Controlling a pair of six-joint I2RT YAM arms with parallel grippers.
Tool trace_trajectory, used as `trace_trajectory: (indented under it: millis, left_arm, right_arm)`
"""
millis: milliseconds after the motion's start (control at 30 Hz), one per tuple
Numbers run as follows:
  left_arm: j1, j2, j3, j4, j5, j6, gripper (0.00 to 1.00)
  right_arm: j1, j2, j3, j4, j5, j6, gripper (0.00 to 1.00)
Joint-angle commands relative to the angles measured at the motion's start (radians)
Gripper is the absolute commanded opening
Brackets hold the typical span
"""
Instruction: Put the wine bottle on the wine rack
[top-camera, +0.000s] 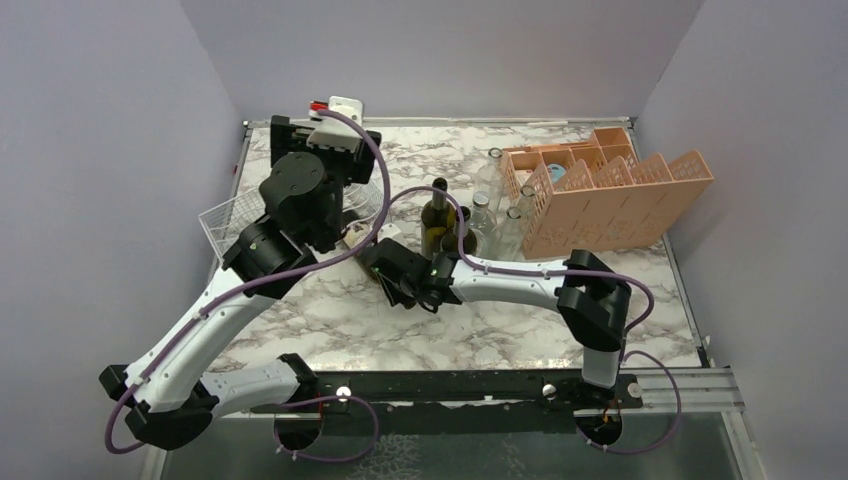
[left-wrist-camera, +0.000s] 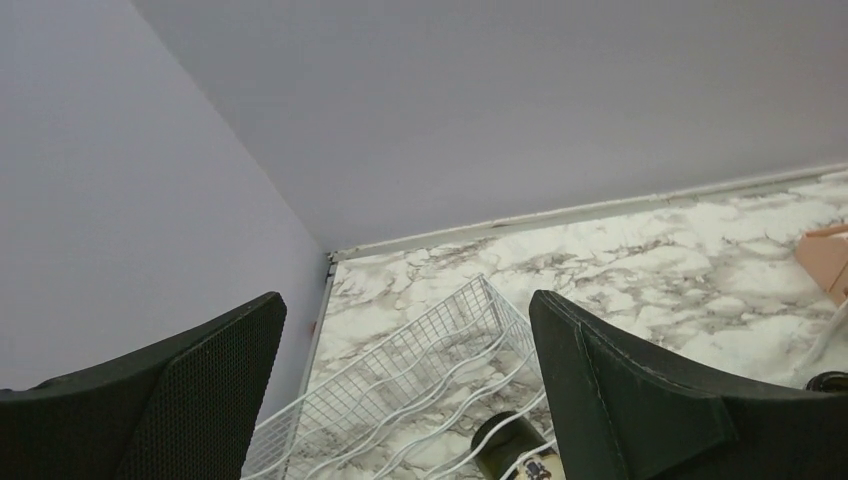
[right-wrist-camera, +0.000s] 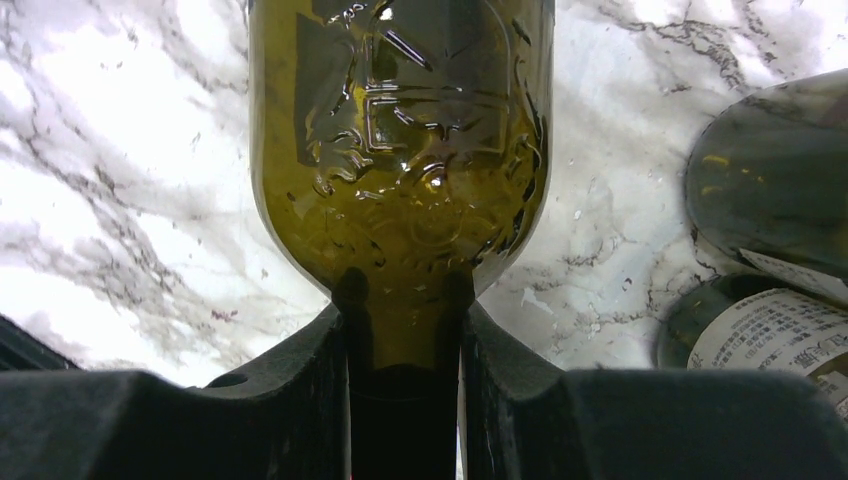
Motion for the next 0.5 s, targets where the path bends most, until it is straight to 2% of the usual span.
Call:
trace_trajectory:
  millis: [0, 267, 467]
  left_arm:
    - [0.071, 0.050, 0.056, -0.116, 0.126, -0.073, 0.99]
    - [0.290, 0.128, 0.121, -0.184, 0.282, -0.234, 0.99]
    - [0.410, 0.146, 0.102, -0.182, 0.397, -0.352, 0.99]
  right_arm:
    - [-0.015, 0.026, 0.077, 0.113, 0.128, 0.051, 0.01]
    - [-0.033, 0.079, 0.137, 0.170, 0.178, 0.026, 0.01]
    - [-0.044, 0.133, 0.197, 0.199, 0.232, -0.008, 0.01]
